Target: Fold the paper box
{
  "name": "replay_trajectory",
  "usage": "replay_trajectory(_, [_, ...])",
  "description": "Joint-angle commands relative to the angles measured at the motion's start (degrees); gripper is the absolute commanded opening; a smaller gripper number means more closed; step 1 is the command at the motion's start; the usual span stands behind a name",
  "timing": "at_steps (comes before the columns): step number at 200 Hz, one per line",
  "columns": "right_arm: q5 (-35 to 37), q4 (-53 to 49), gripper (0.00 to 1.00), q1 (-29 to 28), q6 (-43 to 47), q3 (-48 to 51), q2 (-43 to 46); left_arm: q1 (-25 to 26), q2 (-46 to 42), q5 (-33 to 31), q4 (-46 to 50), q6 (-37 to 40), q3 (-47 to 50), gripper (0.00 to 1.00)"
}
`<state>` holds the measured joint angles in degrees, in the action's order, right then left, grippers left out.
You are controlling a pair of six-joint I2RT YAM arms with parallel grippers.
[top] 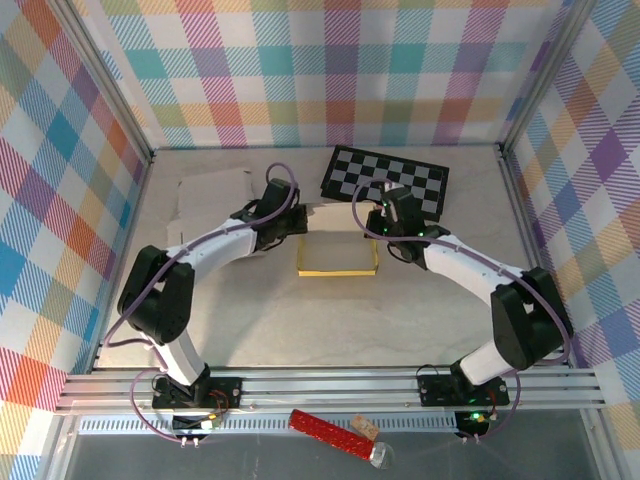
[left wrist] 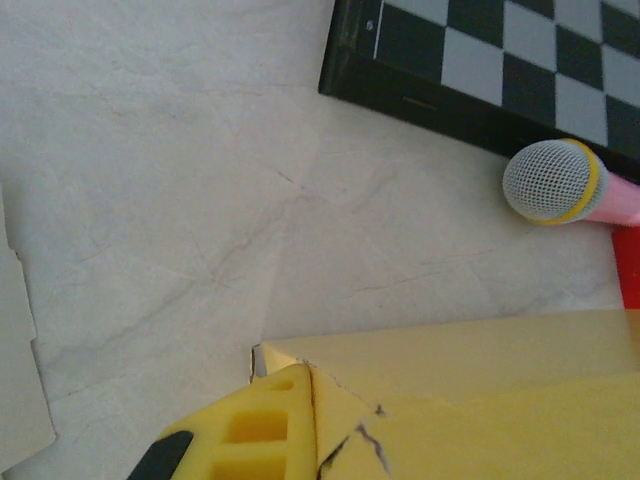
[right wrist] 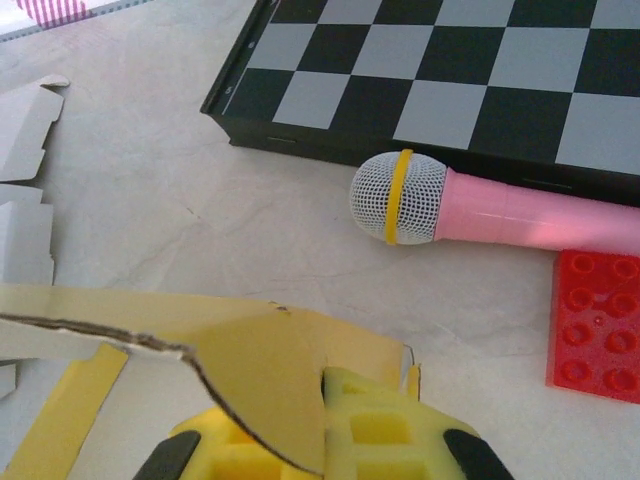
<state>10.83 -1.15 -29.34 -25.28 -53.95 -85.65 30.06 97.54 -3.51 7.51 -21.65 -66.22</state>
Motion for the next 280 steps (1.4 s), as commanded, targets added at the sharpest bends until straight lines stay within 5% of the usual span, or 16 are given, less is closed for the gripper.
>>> replay_trajectory(1, [-0.13,1.36,0.00,-0.45,-0.91,2.44,2.15,0.82,-3.85,2.24,-10.17,-1.24,3.50,0.00])
replay_trajectory(74, [0.89,-2.44,0.00,-1.50,-2.10,5.59,4.92,5.63,-7.77,-4.97,-17.95,0.34,13.08,0.00])
replay_trajectory(112, [-0.03,-9.41,0.12,-1.59,-4.39,4.22,7.78,7.61,-8.11,-10.38,-17.03,1.11,14.75,0.00])
replay_trajectory(186, [-11.02,-30.70,0.61,-1.59,-26.48,2.27,17.97,10.52,-7.39,-17.24,-15.58,1.85,14.33,0.00])
replay_trajectory(241, [-12.87,-35.59,0.63,-1.59,-47.33,1.16,26.13,12.33,-5.52,-20.69,-14.44,2.66,12.92,0.00])
replay_trajectory(280, [-11.44,-39.86,0.61,-0.72,-54.25,-10.31,19.26,13.08,-5.60,-22.29,-14.06,2.79,12.88,0.00])
